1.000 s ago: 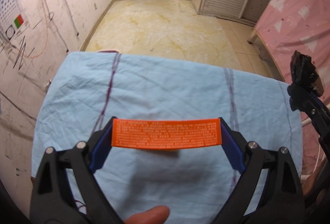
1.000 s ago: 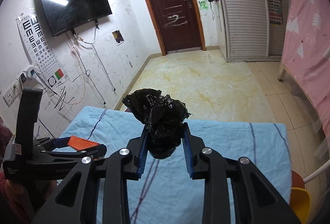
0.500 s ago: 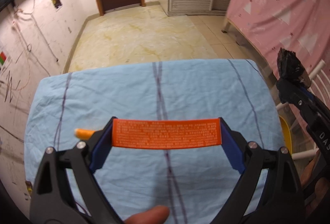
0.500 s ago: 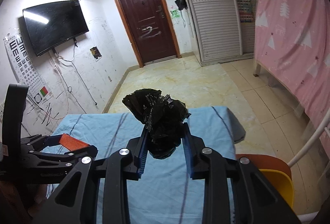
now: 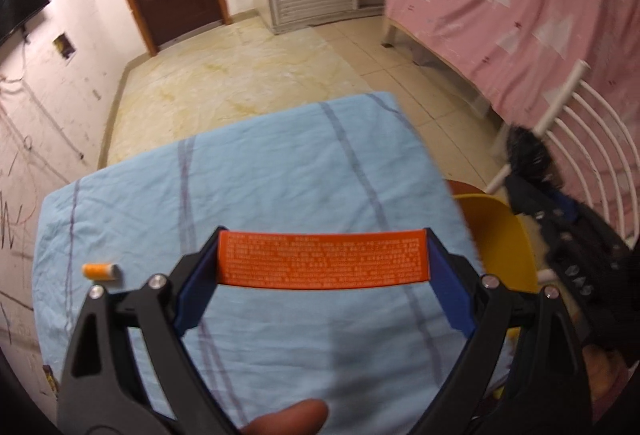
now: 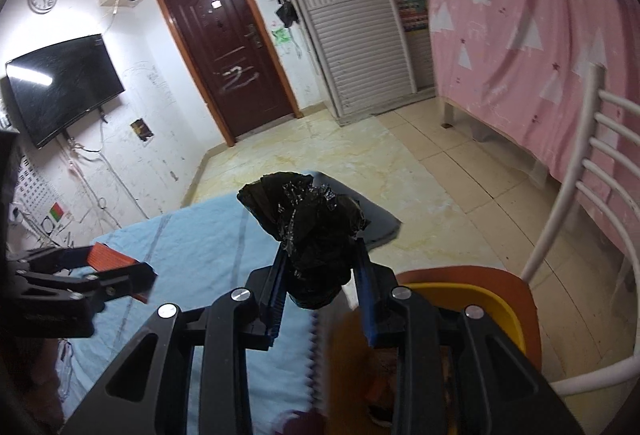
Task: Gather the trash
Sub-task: 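Carry both items over the yellow basket and open both tools to drop them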
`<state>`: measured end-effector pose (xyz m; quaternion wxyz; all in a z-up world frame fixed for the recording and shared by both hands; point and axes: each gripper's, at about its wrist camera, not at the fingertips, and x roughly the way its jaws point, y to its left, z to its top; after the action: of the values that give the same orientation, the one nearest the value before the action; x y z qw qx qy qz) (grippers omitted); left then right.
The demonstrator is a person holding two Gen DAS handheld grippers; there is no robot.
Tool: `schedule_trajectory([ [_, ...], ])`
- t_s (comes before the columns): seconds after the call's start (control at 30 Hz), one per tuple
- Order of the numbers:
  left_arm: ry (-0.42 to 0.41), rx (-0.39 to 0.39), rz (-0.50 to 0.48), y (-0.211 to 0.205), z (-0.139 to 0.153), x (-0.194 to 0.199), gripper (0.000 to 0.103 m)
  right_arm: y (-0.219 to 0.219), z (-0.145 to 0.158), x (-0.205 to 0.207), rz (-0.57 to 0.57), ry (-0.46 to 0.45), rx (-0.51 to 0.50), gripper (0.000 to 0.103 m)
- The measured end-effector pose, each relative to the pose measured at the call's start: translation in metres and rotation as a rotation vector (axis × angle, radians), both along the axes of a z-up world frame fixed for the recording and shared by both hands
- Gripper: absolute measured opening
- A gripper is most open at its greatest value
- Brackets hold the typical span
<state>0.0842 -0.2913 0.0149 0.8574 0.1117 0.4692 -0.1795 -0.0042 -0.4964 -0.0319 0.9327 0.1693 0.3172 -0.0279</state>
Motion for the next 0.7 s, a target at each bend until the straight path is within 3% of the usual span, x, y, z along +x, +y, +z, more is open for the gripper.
schedule_trajectory([
  [0.3, 0.013, 0.032, -0.152, -0.075, -0.013, -0.033, 0.089, -0.039, -0.031, -0.032, -0.074, 0.044, 0.012, 0.024],
  [0.7, 0.042, 0.081, -0.244, -0.135, -0.034, -0.047, 0.089, -0.069, -0.079, -0.054, -0.142, 0.123, 0.068, 0.028],
])
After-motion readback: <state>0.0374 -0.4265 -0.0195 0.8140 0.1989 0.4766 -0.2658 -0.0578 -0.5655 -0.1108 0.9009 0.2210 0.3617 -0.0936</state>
